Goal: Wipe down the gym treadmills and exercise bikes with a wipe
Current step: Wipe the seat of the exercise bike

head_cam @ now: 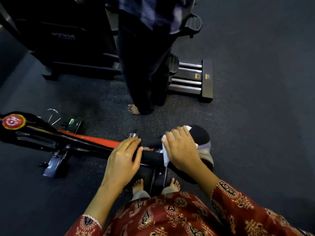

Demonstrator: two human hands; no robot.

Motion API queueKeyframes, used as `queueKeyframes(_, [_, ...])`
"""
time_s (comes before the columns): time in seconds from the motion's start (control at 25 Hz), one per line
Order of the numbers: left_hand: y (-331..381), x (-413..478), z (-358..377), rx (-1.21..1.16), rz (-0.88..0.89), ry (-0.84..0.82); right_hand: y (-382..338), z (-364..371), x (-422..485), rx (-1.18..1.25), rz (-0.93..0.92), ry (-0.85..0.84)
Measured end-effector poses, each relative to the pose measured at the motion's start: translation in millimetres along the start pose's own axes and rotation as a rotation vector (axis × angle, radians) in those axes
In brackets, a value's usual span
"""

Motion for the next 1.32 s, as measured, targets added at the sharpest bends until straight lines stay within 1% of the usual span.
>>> queueKeyframes(0.2, [-23,-26,-17,-0.066,-0.105,0.058,-69,5,10,0.061,-0.144,0.016])
queueKeyframes(0.32, [-45,-41,-22,-0.148,-0.211,0.116,-103,11,18,0.084,-0.247,-0.001])
queueKeyframes(0.4, [-57,-46,-22,-0.206,-0.266,0.148,-121,16,17,0.044,-0.371,0.032])
queueKeyframes(0.48, [-62,-47,-23,-0.275,-0.303,0.19,-134,19,1,0.028,-0.581,0.082])
queueKeyframes(0.52, [-63,-47,-24,-0.303,-0.31,0.213,-133,18,-10,0.038,-0.657,0.09])
queueKeyframes(0.56, [-63,-46,-24,-0.325,-0.312,0.227,-126,15,-19,0.047,-0.685,0.092])
queueKeyframes(0.6, [-63,-45,-24,-0.34,-0.308,0.231,-115,10,-28,0.049,-0.668,0.092])
queueKeyframes(0.68, [-61,-43,-20,-0.362,-0.283,0.223,-86,3,-43,0.027,-0.572,0.092])
queueKeyframes(0.76, [-57,-41,-16,-0.379,-0.251,0.207,-74,7,-45,-0.035,-0.492,0.084])
queueKeyframes(0.84, [-56,-39,-14,-0.375,-0.236,0.192,-86,16,-30,-0.082,-0.406,0.07])
queueKeyframes(0.92, [-58,-38,-14,-0.364,-0.219,0.176,-104,20,-10,-0.064,-0.333,0.063])
queueKeyframes(1.04, [-57,-35,-15,-0.352,-0.18,0.151,-106,20,-13,-0.059,-0.352,0.099])
queueKeyframes(1.16, [-44,-31,-19,-0.293,-0.048,0.156,-73,10,-49,-0.139,-0.346,0.175])
queueKeyframes(1.24, [-32,-26,-17,-0.238,0.08,0.131,-42,6,-73,-0.188,-0.265,0.179])
queueKeyframes(1.32, [-23,-21,-12,-0.207,0.199,0.09,-18,5,-89,-0.212,-0.144,0.161])
Point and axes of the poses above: each hand's wrist, its own x-axis towards the middle knuckle, its own z-axis out of the palm, y = z × x, the point moved 10 cm from there along x, towards the middle knuckle, and after that the axes turned 3 degrees about -x, right-handed, at the moved point
